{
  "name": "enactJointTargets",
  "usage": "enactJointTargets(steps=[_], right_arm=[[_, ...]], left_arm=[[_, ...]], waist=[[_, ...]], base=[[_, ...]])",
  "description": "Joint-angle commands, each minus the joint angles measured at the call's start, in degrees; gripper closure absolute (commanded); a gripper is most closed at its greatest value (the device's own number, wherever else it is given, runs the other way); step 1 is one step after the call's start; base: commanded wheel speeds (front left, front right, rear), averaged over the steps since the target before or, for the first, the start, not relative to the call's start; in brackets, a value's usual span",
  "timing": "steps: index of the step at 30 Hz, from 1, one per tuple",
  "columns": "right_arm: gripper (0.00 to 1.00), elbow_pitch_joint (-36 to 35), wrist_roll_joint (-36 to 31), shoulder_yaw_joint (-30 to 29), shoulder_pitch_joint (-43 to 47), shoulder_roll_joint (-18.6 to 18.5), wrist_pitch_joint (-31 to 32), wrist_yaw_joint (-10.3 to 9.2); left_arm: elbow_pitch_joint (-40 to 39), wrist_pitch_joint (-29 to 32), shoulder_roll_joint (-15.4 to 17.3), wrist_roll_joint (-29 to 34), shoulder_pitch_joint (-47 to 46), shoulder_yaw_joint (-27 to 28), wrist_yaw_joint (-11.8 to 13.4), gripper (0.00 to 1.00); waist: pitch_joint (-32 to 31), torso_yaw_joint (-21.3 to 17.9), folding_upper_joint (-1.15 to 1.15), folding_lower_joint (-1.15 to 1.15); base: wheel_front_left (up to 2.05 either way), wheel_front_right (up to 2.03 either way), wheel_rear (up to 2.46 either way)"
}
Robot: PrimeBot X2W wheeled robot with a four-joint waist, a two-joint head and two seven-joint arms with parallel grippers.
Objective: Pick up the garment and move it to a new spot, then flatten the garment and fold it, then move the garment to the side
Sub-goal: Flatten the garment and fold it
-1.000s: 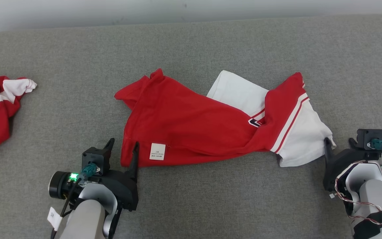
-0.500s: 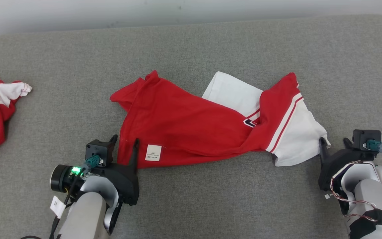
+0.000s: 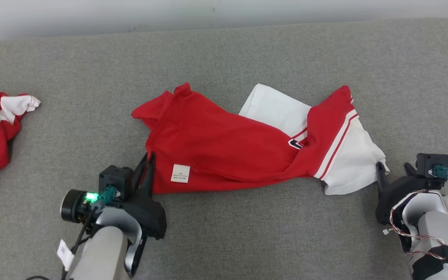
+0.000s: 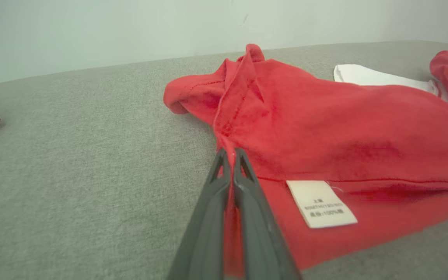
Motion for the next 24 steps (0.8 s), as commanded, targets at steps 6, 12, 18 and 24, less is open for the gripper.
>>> enactJointTargets(steps=[6,12,18,24], right_arm=[[0.00,2.6,0.0,-1.5,3.8,-0.6,1.6,-0.11],[0.00,4.0,1.7,3.1,4.2,1.4,3.5,0.19],[1.00,4.9,6.4,10.0,5.6,3.5,5.7,0.66],[1.00,2.2,10.3,12.7,4.9,0.9,3.0,0.64]], left_arm=[[-4.0,-1.4,-0.4,-1.5,4.4,-0.6,0.4,1.00],[-5.8,-0.9,-0.1,-2.3,6.2,-0.7,1.0,1.00],[-6.8,-0.6,0.0,-3.0,6.7,-0.7,1.5,1.00],[-7.3,-0.6,0.1,-3.8,6.9,-0.8,1.5,1.00]], waist=[[0.9,0.4,0.00,0.00],[0.9,0.5,0.00,0.00],[0.5,0.4,0.00,0.00],[-0.3,0.3,0.00,0.00]], base=[[0.00,0.00,0.00],[0.00,0.00,0.00],[0.00,0.00,0.00],[0.00,0.00,0.00]])
